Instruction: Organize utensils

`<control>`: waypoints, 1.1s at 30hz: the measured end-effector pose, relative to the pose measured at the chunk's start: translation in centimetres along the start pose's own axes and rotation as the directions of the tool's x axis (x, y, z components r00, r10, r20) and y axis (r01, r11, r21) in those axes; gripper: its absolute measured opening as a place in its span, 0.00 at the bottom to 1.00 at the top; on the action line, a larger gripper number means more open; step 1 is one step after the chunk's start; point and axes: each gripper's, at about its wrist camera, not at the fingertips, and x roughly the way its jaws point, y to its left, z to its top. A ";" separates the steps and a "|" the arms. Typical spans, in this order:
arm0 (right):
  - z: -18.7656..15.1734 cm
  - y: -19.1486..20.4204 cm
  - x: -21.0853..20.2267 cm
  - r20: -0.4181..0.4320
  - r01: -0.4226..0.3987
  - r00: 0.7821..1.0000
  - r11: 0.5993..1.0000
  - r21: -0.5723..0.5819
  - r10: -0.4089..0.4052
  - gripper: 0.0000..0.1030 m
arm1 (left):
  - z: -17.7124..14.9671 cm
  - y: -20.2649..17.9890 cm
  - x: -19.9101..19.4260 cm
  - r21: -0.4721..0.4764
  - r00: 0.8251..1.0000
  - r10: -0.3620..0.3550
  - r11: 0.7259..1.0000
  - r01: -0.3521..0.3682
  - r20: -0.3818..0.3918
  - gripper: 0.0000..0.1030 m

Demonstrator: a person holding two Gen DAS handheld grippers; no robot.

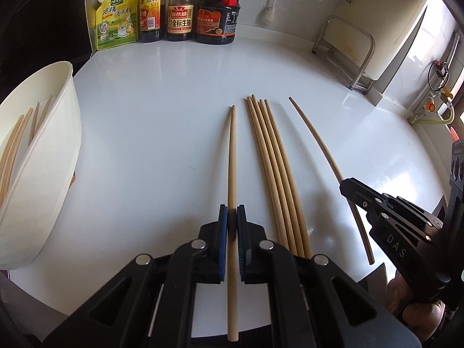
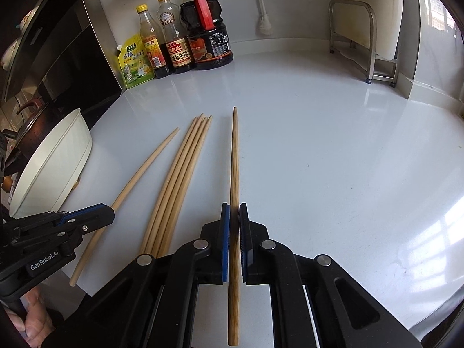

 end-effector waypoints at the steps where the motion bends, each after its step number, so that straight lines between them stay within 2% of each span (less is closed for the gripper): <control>1: 0.0 0.1 -0.2 0.004 -0.007 1.000 1.000 0.003 0.007 0.06 | 0.0 0.1 -0.3 -0.001 1.000 -0.003 1.000 0.003 0.007 0.07; 6: 0.0 0.7 -0.5 0.008 -0.016 1.000 1.000 0.001 0.016 0.06 | 0.0 0.6 -1.7 -0.001 0.999 -0.019 1.000 0.019 0.038 0.07; 10: 0.0 1.0 -0.4 0.004 0.004 1.000 1.000 -0.014 -0.004 0.06 | -0.3 1.3 -0.7 -0.008 1.000 -0.015 1.000 0.015 0.012 0.07; 17: -0.5 1.0 1.1 -0.058 0.028 0.998 0.999 -0.030 -0.029 0.06 | -1.0 1.4 0.8 0.012 1.000 0.024 1.000 -0.024 -0.013 0.07; 25: -0.7 1.6 1.3 -0.051 0.068 0.996 0.994 -0.090 -0.073 0.07 | -0.7 1.1 1.7 0.030 0.998 0.052 0.998 -0.052 -0.017 0.07; 26: -0.6 1.7 1.4 -0.050 0.075 0.996 0.992 -0.098 -0.080 0.08 | -0.6 1.1 1.8 0.031 0.998 0.057 0.998 -0.056 -0.015 0.07; 28: -0.3 1.8 1.5 -0.046 0.083 0.995 0.991 -0.103 -0.088 0.22 | -0.3 1.1 1.9 0.027 0.998 0.061 0.998 -0.061 -0.014 0.08; 29: -0.2 1.8 1.6 -0.044 0.091 0.994 0.990 -0.105 -0.096 0.25 | 0.0 1.2 2.0 0.024 0.998 0.062 0.998 -0.062 -0.014 0.09; 31: 0.1 1.8 1.9 -0.039 0.109 0.993 0.988 -0.110 -0.114 0.25 | 0.5 1.1 2.3 0.024 0.998 0.063 0.998 -0.063 -0.013 0.14; 33: 0.4 1.6 2.1 -0.037 0.117 0.992 0.988 -0.105 -0.122 0.25 | 0.9 1.0 2.6 0.027 0.998 0.070 0.997 -0.070 -0.009 0.15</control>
